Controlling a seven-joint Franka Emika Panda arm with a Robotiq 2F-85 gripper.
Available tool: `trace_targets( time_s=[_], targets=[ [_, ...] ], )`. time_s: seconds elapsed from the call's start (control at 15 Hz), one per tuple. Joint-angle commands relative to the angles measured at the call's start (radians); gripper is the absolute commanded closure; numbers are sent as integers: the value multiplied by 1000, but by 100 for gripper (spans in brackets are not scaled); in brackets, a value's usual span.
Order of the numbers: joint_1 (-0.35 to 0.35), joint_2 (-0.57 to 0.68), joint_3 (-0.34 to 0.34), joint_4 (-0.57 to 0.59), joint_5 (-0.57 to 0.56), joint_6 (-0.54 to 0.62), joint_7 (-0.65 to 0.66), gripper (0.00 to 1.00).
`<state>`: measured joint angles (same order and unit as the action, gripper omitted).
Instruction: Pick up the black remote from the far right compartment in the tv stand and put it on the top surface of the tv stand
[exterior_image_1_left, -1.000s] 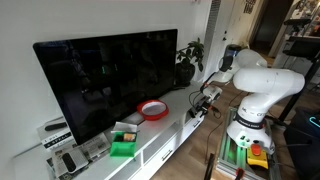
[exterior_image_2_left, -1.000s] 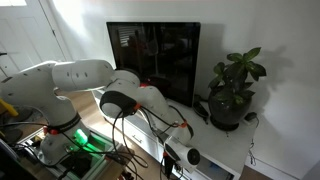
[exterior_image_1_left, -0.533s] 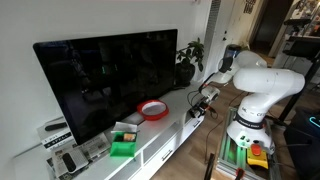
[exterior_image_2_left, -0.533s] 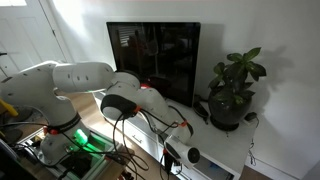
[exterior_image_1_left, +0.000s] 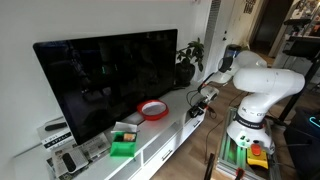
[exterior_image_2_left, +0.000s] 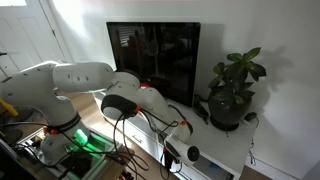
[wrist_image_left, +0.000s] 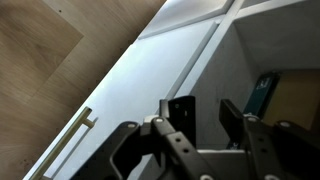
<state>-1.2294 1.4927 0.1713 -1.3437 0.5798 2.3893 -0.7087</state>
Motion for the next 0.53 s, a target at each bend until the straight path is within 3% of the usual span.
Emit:
trace_targets(
  time_s=[0.0,0.07,0.33,0.4,0.47],
  targets=[
    [-24,0,16,-10,-1,17,-3,24],
    [-25,0,16,-10,-1,19,-2,23],
    [-28,0,21,-21,9,45,2,1],
    [-26,0,23,-27,12,59,3,3],
    [-23,0,25,-35,15,76,1,32]
  ],
)
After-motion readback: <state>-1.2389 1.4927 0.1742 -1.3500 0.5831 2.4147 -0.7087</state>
